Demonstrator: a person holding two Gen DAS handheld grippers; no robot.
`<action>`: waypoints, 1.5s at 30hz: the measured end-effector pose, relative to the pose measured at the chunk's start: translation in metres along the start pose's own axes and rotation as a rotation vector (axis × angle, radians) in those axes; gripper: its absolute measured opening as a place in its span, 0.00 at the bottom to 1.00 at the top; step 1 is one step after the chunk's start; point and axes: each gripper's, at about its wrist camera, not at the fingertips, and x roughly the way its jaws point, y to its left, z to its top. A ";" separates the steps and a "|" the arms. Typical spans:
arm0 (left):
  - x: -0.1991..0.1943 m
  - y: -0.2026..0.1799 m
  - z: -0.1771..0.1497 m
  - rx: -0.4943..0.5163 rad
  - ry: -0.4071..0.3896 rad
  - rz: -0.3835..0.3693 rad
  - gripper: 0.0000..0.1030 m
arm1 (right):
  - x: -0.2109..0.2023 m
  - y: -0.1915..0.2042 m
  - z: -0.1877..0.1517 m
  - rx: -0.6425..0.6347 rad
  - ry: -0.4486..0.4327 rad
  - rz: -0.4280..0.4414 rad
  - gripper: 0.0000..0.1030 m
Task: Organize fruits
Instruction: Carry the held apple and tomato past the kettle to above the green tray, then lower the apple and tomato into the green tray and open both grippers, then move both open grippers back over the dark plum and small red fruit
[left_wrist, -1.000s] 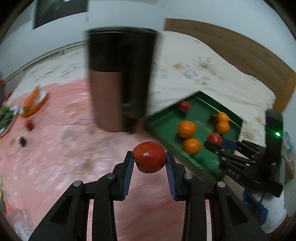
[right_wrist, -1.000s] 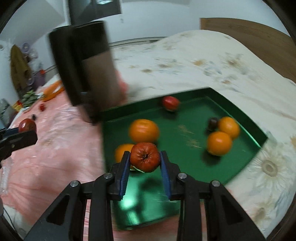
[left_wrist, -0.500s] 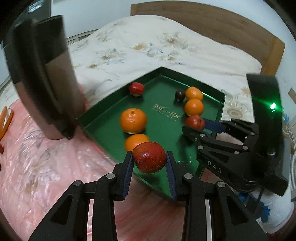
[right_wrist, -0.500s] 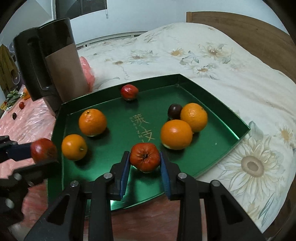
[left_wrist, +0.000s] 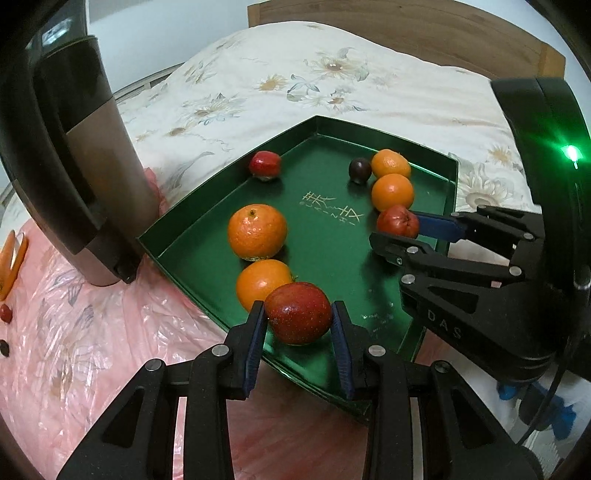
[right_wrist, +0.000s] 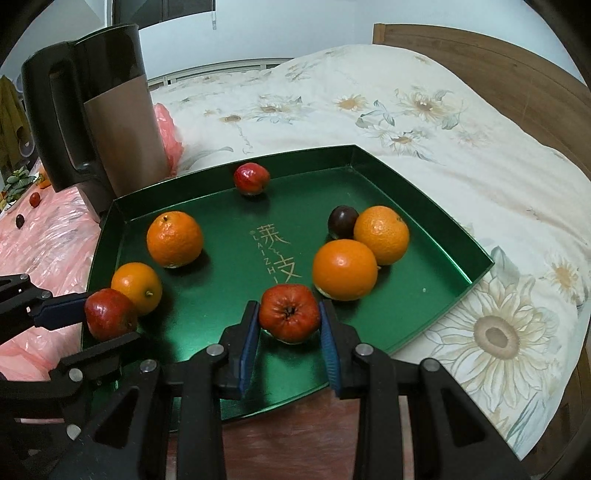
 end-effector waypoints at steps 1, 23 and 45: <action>0.000 -0.001 0.000 0.007 0.000 0.003 0.30 | 0.000 0.000 0.000 0.001 0.001 0.002 0.33; -0.069 0.035 -0.019 0.019 -0.114 0.060 0.50 | -0.057 0.017 0.001 0.011 -0.053 0.042 0.76; -0.164 0.183 -0.110 -0.303 -0.095 0.284 0.55 | -0.114 0.192 0.009 -0.210 -0.084 0.310 0.76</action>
